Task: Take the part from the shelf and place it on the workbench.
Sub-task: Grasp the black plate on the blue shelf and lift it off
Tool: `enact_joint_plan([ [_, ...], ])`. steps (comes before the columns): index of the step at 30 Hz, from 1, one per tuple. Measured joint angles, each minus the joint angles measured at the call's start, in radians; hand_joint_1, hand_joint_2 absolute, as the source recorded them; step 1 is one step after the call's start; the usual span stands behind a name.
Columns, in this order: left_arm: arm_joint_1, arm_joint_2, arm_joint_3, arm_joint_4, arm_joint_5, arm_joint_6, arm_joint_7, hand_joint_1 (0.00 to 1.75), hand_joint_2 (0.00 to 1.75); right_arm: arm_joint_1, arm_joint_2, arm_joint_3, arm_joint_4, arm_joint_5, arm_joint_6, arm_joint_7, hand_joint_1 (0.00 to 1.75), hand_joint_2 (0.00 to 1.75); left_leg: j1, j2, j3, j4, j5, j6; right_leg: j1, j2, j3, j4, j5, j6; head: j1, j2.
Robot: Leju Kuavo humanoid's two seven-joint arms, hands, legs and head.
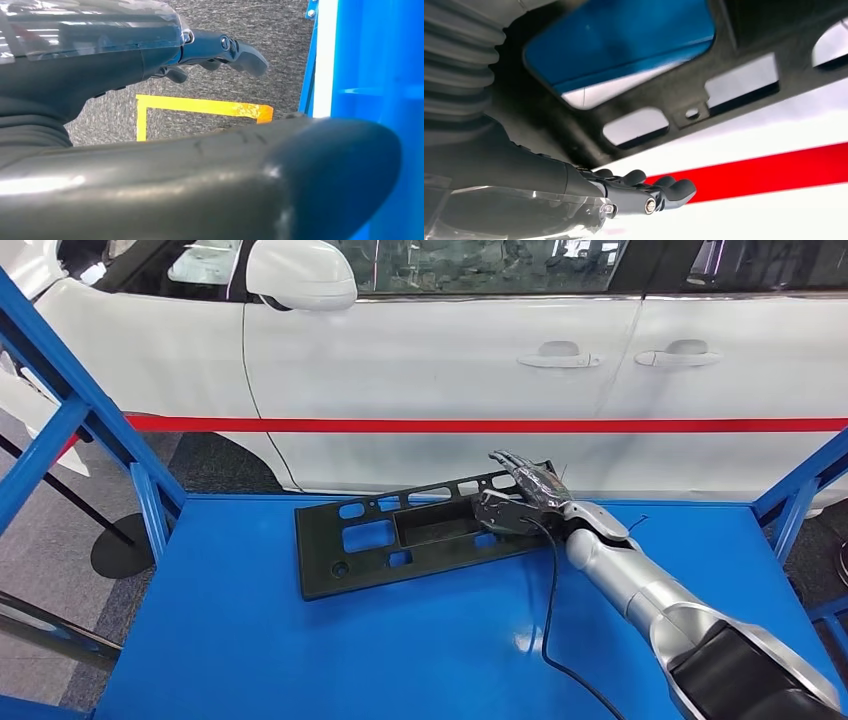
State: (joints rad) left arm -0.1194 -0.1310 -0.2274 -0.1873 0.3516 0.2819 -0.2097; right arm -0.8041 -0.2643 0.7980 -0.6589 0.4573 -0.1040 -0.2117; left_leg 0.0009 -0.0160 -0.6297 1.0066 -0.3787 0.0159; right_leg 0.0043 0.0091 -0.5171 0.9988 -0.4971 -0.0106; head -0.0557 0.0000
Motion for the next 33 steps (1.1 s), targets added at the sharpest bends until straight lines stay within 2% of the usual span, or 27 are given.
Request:
enact_joint_plan([
  [8,0.001,0.000,0.000,0.000,-0.005,0.000,-0.002,0.00,0.00,-0.010,-0.030,0.004,-0.053,0.028,-0.038,0.019,0.00,1.75,0.000,-0.001,-0.004,0.001,0.001,0.001,0.000,-0.001,-0.003,0.000,0.001,0.001,0.000,0.000],
  [12,0.003,0.000,-0.001,0.000,-0.007,0.003,-0.003,0.00,0.00,-0.006,-0.051,0.004,-0.092,0.031,-0.070,0.021,0.00,0.00,0.000,-0.001,-0.007,0.001,0.001,0.001,0.000,-0.001,-0.006,0.000,0.001,0.001,0.000,0.000],
  [13,0.003,0.000,-0.002,0.000,-0.008,0.003,-0.003,0.00,0.00,-0.005,-0.057,0.004,-0.102,0.033,-0.075,0.023,0.00,0.00,0.000,-0.001,-0.008,0.001,0.001,0.001,0.000,-0.001,-0.006,0.000,0.001,0.001,0.000,0.000],
  [14,0.003,0.000,-0.004,0.000,-0.009,0.004,-0.003,0.00,0.00,-0.004,-0.063,0.004,-0.113,0.035,-0.079,0.024,0.34,0.00,0.000,-0.001,-0.008,0.001,0.001,0.001,0.000,-0.001,-0.007,0.000,0.001,0.001,0.000,0.000],
  [17,0.003,0.000,-0.009,0.000,-0.010,0.005,-0.004,0.00,0.00,0.001,-0.083,-0.001,-0.148,0.043,-0.090,0.028,1.65,0.00,0.000,-0.001,-0.010,0.001,0.001,0.001,0.000,-0.001,-0.009,0.000,0.001,0.001,0.000,0.000],
  [18,0.003,0.000,-0.012,0.000,-0.011,0.006,-0.004,0.00,0.00,0.002,-0.091,-0.004,-0.162,0.045,-0.093,0.028,1.74,0.00,0.000,-0.001,-0.011,0.001,0.001,0.001,0.000,-0.001,-0.009,0.000,0.001,0.001,0.000,0.000],
  [19,0.003,0.000,-0.013,0.000,-0.012,0.006,-0.004,0.00,0.00,0.003,-0.098,-0.008,-0.174,0.046,-0.096,0.029,1.75,0.00,0.000,-0.001,-0.011,0.001,0.001,0.001,0.000,-0.001,-0.010,0.000,0.001,0.001,0.000,0.000],
  [29,0.003,0.001,-0.017,0.000,-0.019,0.007,-0.003,0.00,0.00,0.023,-0.143,-0.054,-0.263,0.045,-0.096,0.035,1.75,0.00,0.000,-0.001,-0.011,0.001,0.001,0.001,0.000,-0.001,-0.010,0.000,0.001,0.001,0.000,0.000],
  [30,0.003,0.001,-0.017,0.000,-0.019,0.007,-0.003,0.00,0.00,0.027,-0.144,-0.058,-0.268,0.045,-0.095,0.036,1.43,0.00,0.000,-0.001,-0.011,0.001,0.001,0.001,0.000,-0.001,-0.010,0.000,0.001,0.001,0.000,0.000],
  [33,0.003,0.001,-0.017,0.000,-0.019,0.007,-0.003,0.00,0.00,0.039,-0.148,-0.068,-0.282,0.046,-0.087,0.041,0.12,0.00,0.000,-0.001,-0.012,0.001,0.001,0.001,0.000,-0.001,-0.010,0.000,0.001,0.001,0.000,0.000],
])
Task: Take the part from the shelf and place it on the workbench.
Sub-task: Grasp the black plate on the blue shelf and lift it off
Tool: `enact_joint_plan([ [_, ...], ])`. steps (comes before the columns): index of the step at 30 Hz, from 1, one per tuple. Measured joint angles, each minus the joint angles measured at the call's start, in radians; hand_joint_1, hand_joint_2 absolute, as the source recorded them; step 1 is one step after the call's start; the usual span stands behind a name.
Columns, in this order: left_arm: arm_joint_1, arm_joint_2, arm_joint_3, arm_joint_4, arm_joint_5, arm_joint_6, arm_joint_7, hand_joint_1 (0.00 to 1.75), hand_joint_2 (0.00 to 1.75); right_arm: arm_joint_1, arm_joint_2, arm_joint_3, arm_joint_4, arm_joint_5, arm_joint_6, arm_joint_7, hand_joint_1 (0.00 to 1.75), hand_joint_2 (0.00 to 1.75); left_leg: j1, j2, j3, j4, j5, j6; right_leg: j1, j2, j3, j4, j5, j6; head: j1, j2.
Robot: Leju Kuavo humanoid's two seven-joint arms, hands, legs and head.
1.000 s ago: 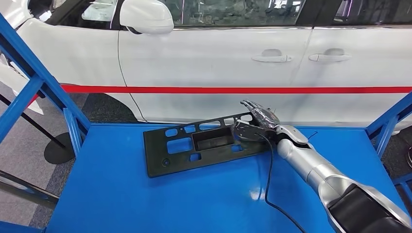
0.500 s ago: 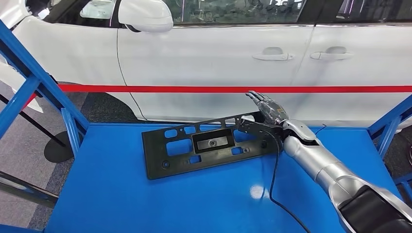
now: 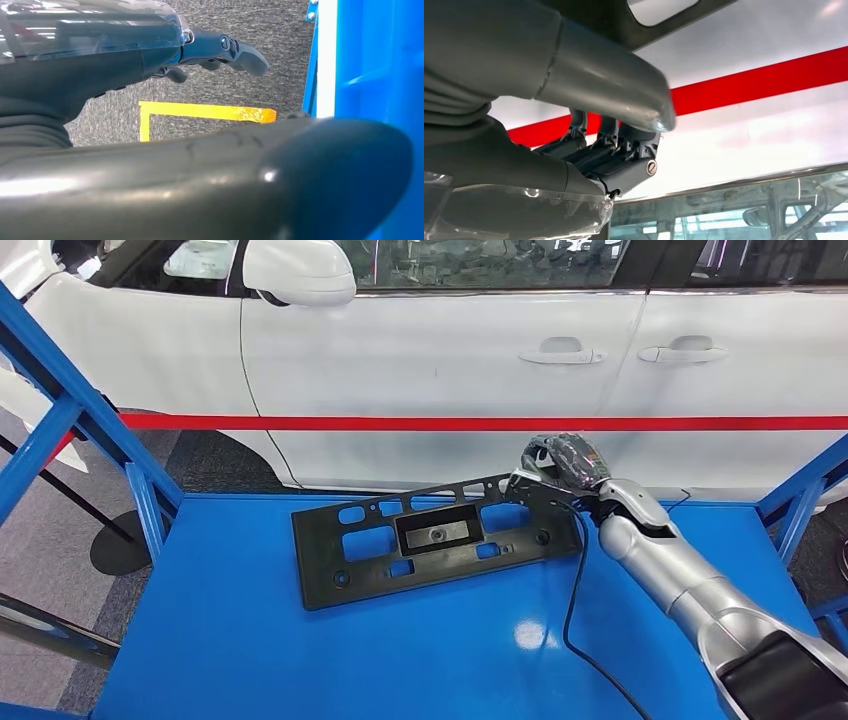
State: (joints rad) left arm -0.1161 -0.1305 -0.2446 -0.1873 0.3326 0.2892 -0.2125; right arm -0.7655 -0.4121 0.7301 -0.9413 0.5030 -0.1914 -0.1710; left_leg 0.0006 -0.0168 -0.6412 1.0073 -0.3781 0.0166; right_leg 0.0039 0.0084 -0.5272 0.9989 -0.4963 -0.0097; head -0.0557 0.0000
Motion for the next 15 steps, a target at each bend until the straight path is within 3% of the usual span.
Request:
enact_joint_plan([
  [1,0.000,0.000,0.000,0.000,0.000,0.000,0.000,0.00,0.00,0.002,-0.001,-0.002,-0.004,0.000,0.004,0.002,0.00,0.00,0.000,0.000,0.000,0.000,0.000,0.000,0.000,0.000,0.000,0.000,0.000,0.000,0.000,0.000],
  [8,0.000,0.000,0.000,0.000,0.004,0.002,-0.003,0.00,0.00,0.005,-0.002,-0.011,-0.008,0.010,0.029,0.013,0.00,0.00,0.000,0.000,0.000,0.000,0.000,0.000,0.000,0.000,0.000,0.000,0.000,0.000,0.000,0.000],
  [12,0.001,0.000,0.000,0.000,0.006,0.003,-0.004,0.00,0.00,0.005,-0.001,-0.011,-0.008,0.026,0.033,0.014,0.00,1.75,0.000,0.000,0.000,0.000,0.000,0.000,0.000,0.000,0.000,0.000,0.000,0.000,0.000,0.000],
  [15,0.001,0.000,0.000,0.000,0.007,0.006,-0.004,0.00,0.00,0.004,0.000,-0.011,-0.008,0.034,0.040,0.015,0.00,1.75,0.000,0.000,-0.001,0.000,0.000,0.000,0.000,0.000,0.000,0.000,0.000,0.000,0.000,0.000],
])
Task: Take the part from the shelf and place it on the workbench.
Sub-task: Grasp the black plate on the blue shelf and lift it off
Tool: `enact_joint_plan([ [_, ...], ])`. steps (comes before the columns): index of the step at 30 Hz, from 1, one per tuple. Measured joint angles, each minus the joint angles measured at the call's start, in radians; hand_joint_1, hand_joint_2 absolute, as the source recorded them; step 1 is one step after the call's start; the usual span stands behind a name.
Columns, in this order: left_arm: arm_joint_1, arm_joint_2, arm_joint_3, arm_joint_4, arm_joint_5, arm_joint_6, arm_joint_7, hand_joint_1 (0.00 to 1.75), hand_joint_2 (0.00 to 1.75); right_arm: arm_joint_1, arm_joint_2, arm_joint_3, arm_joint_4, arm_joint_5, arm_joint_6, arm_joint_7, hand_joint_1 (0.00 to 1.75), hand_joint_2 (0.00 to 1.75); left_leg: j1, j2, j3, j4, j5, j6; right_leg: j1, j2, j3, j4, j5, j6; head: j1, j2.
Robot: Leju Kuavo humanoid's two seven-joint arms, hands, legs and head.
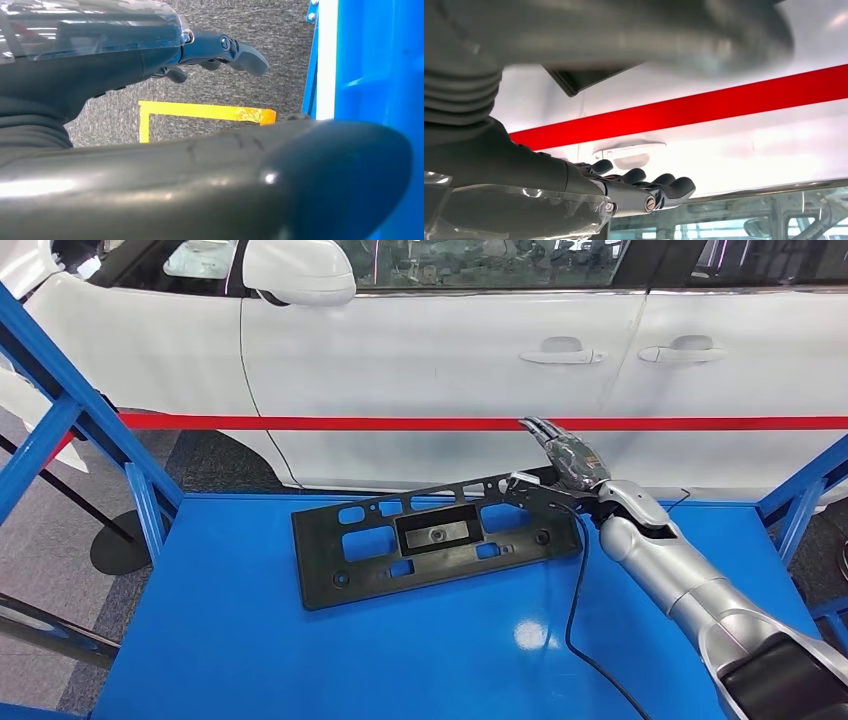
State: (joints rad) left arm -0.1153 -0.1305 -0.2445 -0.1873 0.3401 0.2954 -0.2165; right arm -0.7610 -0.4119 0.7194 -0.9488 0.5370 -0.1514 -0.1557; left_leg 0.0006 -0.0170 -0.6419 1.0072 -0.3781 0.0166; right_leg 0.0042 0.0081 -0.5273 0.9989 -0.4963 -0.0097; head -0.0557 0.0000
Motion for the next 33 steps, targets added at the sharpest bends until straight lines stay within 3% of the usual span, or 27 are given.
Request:
enact_joint_plan([
  [1,0.000,0.000,0.000,0.000,0.001,0.002,0.000,0.00,0.00,0.000,0.001,0.000,0.000,0.002,0.002,0.000,0.00,1.75,0.000,0.000,0.000,0.000,0.000,0.000,0.000,0.000,0.000,0.000,0.000,0.000,0.000,0.000],
  [5,0.000,0.000,0.000,0.000,0.001,0.006,-0.002,0.00,0.00,-0.001,0.004,0.002,0.000,0.008,0.012,0.001,0.00,0.00,0.000,0.000,0.000,0.000,0.000,0.000,0.000,0.000,0.000,0.000,0.000,0.000,0.000,0.000],
  [19,0.001,-0.001,0.000,0.000,-0.010,0.007,0.004,0.00,0.00,-0.009,0.010,0.031,0.022,0.047,0.058,0.022,0.00,0.00,0.000,0.000,-0.001,0.000,0.000,0.000,0.000,0.000,0.000,0.000,0.000,0.000,0.000,0.000],
  [27,0.000,-0.002,-0.003,0.000,-0.017,0.009,0.006,0.00,0.00,-0.028,0.081,0.089,0.160,0.097,0.027,0.026,0.00,0.00,0.000,0.000,0.000,0.000,0.000,0.000,0.000,0.000,0.000,0.000,0.000,0.000,0.000,0.000],
  [31,0.000,-0.003,-0.004,0.000,-0.020,0.010,0.006,0.00,0.00,-0.037,0.124,0.108,0.238,0.104,-0.015,0.026,0.00,1.75,0.000,0.000,0.000,0.000,0.000,0.000,0.000,0.000,0.000,0.000,0.000,0.000,0.000,0.000],
  [33,0.000,-0.003,-0.005,0.000,-0.024,0.010,0.006,0.00,0.00,-0.034,0.143,0.115,0.267,0.108,-0.041,0.026,0.00,1.75,0.000,0.000,0.000,0.000,0.000,0.000,0.000,0.000,0.000,0.000,0.000,0.000,0.000,0.000],
])
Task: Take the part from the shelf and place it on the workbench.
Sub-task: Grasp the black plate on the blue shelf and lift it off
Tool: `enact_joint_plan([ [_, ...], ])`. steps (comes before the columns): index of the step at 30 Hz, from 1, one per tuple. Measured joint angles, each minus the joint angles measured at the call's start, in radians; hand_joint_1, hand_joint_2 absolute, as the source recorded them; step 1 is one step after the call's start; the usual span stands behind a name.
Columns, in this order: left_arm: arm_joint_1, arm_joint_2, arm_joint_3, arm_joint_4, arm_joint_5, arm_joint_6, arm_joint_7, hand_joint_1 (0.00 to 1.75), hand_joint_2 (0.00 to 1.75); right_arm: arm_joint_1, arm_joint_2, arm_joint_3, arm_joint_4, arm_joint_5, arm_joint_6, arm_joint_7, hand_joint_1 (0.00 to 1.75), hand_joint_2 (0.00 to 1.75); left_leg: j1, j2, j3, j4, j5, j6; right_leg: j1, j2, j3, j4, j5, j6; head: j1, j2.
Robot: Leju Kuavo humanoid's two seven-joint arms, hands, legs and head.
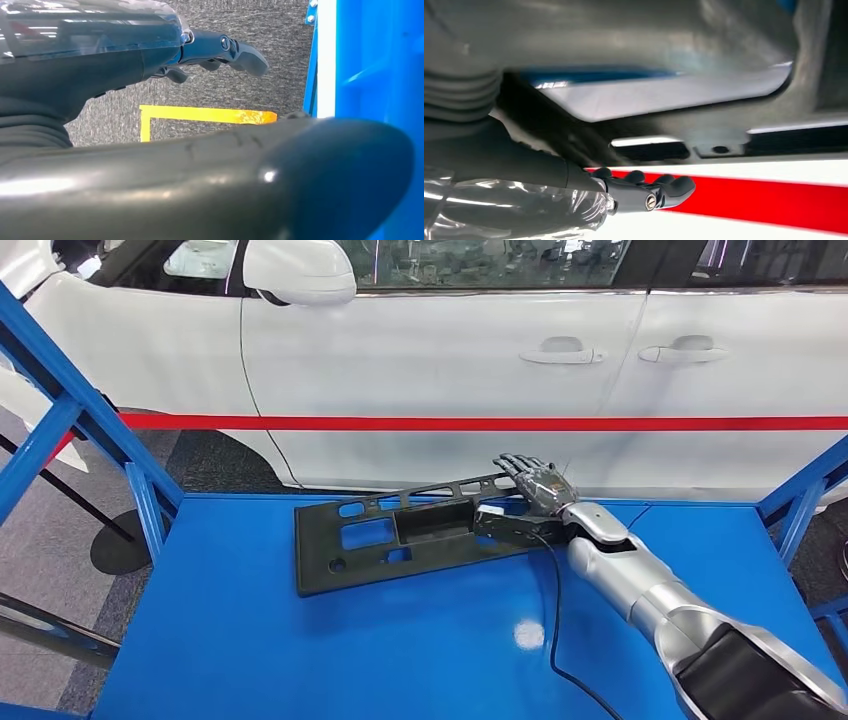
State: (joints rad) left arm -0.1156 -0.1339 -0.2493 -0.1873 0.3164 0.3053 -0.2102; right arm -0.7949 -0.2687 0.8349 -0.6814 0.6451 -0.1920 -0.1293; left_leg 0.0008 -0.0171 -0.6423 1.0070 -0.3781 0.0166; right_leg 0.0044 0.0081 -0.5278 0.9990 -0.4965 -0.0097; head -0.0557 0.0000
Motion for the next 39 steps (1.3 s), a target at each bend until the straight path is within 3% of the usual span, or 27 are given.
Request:
enact_joint_plan([
  [18,-0.001,0.000,-0.001,0.000,-0.005,-0.003,0.002,0.00,0.00,-0.022,0.039,0.004,0.068,0.007,-0.012,-0.017,0.02,1.75,0.000,0.001,0.006,0.000,-0.001,0.000,0.000,0.002,0.004,0.000,0.000,0.000,0.000,0.000],
  [22,-0.001,0.000,-0.001,0.000,-0.004,-0.006,-0.003,0.00,0.00,-0.039,0.042,0.010,0.087,0.012,0.014,-0.035,1.36,1.75,0.000,0.001,0.007,0.000,-0.001,0.000,0.000,0.001,0.006,0.000,0.000,0.000,0.000,0.000],
  [26,-0.001,0.000,-0.001,0.000,-0.004,-0.005,-0.006,0.00,0.00,-0.043,0.044,0.013,0.095,0.003,0.033,-0.038,1.74,1.75,0.000,0.001,0.007,0.000,-0.001,0.000,-0.001,0.001,0.005,0.000,0.000,0.000,0.000,0.000],
  [33,0.000,0.000,-0.001,0.000,-0.002,-0.003,-0.009,0.00,0.00,-0.050,0.045,0.016,0.101,-0.012,0.054,-0.048,1.69,1.75,0.000,0.000,0.007,0.000,-0.001,0.000,0.000,0.001,0.005,0.000,0.000,0.000,0.000,0.000],
  [35,0.000,0.000,-0.001,0.000,-0.002,-0.003,-0.010,0.00,0.00,-0.052,0.045,0.017,0.101,-0.017,0.060,-0.050,1.15,1.75,0.000,0.001,0.007,0.000,-0.001,0.000,0.000,0.001,0.005,0.000,0.000,0.000,0.000,0.000],
  [37,0.000,0.000,-0.001,0.000,-0.002,-0.002,-0.010,0.00,0.00,-0.052,0.045,0.019,0.101,-0.022,0.063,-0.051,0.82,1.75,0.000,0.000,0.007,0.000,-0.001,0.000,0.000,0.001,0.005,0.000,0.000,0.000,0.000,0.000],
  [39,0.000,0.000,-0.001,0.000,-0.002,-0.001,-0.010,0.00,0.00,-0.053,0.045,0.020,0.101,-0.029,0.064,-0.051,1.10,1.75,0.000,0.000,0.006,0.000,-0.001,0.000,0.000,0.000,0.005,0.000,0.000,0.000,0.000,0.000],
])
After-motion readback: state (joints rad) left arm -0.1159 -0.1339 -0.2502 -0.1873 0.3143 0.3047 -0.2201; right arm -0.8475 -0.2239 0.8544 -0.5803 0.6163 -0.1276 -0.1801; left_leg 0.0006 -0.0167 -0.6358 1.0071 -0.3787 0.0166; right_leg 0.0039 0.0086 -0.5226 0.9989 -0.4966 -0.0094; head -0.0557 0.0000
